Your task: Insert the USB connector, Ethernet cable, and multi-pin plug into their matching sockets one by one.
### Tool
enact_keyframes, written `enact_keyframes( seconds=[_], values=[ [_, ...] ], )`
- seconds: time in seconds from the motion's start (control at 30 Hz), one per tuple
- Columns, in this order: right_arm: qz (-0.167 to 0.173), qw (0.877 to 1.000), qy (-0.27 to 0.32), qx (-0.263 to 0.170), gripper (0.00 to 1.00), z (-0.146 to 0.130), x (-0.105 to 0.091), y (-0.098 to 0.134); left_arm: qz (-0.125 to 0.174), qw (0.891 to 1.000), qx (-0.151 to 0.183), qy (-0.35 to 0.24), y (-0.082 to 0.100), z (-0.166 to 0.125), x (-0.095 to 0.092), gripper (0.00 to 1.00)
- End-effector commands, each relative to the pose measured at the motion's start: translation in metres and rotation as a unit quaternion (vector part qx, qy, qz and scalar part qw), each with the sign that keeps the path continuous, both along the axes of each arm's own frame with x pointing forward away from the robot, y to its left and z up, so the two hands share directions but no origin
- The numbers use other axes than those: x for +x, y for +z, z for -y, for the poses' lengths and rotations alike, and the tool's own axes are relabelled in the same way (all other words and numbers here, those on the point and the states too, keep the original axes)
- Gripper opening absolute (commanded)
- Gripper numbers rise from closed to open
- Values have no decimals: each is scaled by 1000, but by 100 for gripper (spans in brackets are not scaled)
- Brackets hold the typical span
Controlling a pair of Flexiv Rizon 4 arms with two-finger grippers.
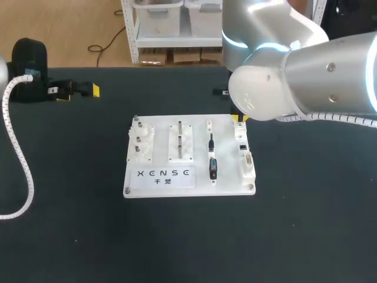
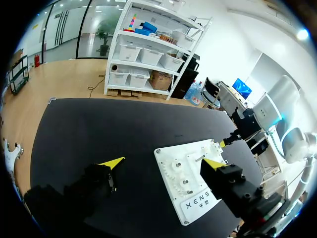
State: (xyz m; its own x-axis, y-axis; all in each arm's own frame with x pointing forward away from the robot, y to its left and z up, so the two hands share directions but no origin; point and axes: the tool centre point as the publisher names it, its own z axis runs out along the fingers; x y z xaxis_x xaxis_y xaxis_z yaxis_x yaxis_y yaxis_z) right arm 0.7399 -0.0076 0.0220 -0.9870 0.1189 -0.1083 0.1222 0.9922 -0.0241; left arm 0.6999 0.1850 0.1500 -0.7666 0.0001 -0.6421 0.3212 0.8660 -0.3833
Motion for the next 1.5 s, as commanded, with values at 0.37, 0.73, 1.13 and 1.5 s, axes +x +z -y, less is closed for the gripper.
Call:
enact_keyframes(
  seconds=[0.37, 0.73, 1.13, 1.5],
  values=[
    [1, 1000, 1, 4, 0, 1, -5, -6, 0, 1000, 0, 0, 0, 0, 0, 100],
    [-1, 1000, -5, 2, 0, 5, -6, -8, 0, 1000, 0, 0, 0, 0, 0, 100],
    [-18, 1000, -13, -6, 0, 8, -3, -22, 0, 1000, 0, 0, 0, 0, 0, 100],
    [-42, 999, -22, -7, 0, 9, 3, -36, 0, 1000, 0, 0, 0, 0, 0, 100]
  ],
)
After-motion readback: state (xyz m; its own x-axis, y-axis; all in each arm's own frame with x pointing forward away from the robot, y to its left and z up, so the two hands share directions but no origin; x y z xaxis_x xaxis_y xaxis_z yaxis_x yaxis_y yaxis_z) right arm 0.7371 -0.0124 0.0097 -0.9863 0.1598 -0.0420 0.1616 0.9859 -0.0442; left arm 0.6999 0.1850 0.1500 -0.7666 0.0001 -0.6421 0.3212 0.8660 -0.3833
